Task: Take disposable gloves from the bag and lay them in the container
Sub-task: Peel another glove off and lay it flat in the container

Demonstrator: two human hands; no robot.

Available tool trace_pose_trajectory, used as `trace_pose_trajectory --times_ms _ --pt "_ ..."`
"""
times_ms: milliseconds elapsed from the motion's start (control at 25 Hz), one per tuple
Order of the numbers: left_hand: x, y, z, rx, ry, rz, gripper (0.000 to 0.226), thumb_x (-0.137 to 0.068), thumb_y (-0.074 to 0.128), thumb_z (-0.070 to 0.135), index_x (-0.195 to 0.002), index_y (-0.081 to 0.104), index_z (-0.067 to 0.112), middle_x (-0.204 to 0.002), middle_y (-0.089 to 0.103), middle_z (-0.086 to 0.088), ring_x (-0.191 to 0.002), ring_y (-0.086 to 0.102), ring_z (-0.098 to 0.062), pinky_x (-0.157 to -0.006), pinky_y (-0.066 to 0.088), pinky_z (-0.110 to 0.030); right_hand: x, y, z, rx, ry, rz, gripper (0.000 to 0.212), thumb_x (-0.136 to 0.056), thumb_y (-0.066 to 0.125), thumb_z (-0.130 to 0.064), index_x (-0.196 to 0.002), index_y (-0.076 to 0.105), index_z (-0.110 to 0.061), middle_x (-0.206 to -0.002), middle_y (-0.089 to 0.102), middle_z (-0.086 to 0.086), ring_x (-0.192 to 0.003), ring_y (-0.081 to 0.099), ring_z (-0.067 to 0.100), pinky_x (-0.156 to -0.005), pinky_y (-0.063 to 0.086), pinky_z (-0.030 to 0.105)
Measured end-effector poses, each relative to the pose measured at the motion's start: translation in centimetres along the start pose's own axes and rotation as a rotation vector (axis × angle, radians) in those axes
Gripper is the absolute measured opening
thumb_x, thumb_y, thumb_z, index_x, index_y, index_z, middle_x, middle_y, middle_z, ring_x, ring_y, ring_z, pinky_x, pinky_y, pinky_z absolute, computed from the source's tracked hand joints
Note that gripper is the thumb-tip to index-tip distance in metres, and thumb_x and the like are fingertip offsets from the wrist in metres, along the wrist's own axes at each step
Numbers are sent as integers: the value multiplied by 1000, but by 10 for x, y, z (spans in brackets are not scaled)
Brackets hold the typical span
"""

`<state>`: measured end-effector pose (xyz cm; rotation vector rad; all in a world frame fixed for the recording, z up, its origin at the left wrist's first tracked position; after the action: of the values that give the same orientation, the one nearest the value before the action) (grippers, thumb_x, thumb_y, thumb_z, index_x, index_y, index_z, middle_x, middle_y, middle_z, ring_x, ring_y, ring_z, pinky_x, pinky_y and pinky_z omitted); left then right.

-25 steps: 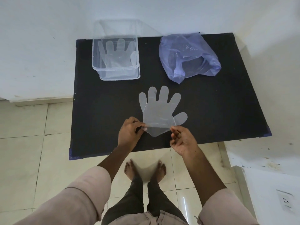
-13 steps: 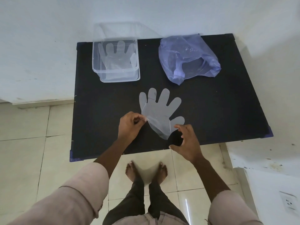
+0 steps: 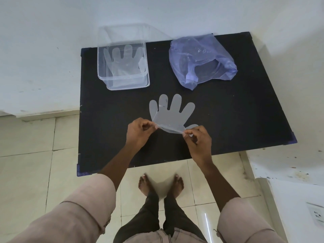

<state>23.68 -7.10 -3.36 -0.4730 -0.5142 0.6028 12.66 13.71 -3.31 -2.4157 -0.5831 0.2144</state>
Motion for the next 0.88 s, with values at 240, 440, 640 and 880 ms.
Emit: trace_pose_trajectory --times_ms 240,440,640,880 --pt "-6 -4 25 -35 198 -23 30 -79 76 12 -109 72 17 -124 63 -4 -110 54 -8 -95 41 -14 -16 -12 -15 -82 38 0 10 -84 71 -17 -89 72 -9 -95 58 3 -75 56 7 -68 46 11" --pt "-12 5 23 162 80 -142 24 -83 71 8 -107 73 10 -121 65 -4 -109 63 -21 -77 61 -32 -22 -13 -18 -80 95 -46 10 -86 69 -15 -92 71 -7 -98 59 5 -77 56 7 -70 45 8" --pt "-15 -5 19 347 0 -227 21 -88 67 15 -106 72 5 -111 71 -12 -101 69 -21 -76 62 -41 -29 -18 -20 -105 141 -97 10 -88 66 -12 -94 67 -5 -102 65 13 -87 63 18 -74 57 30" --pt "-23 -32 49 553 44 -271 15 -91 63 14 -100 74 8 -100 72 -10 -93 68 -18 -76 61 -31 -48 -29 -54 -334 228 -158 8 -88 64 -12 -87 71 -9 -95 70 7 -88 68 20 -55 55 20"
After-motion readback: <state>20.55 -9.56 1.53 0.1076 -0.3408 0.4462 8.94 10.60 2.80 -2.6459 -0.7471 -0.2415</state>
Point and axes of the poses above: each hand's wrist, its own x-axis away from the middle knuckle, its own y-axis out of the palm, z = x × y, the point moved 8 cm from there along -x, towards the middle knuckle
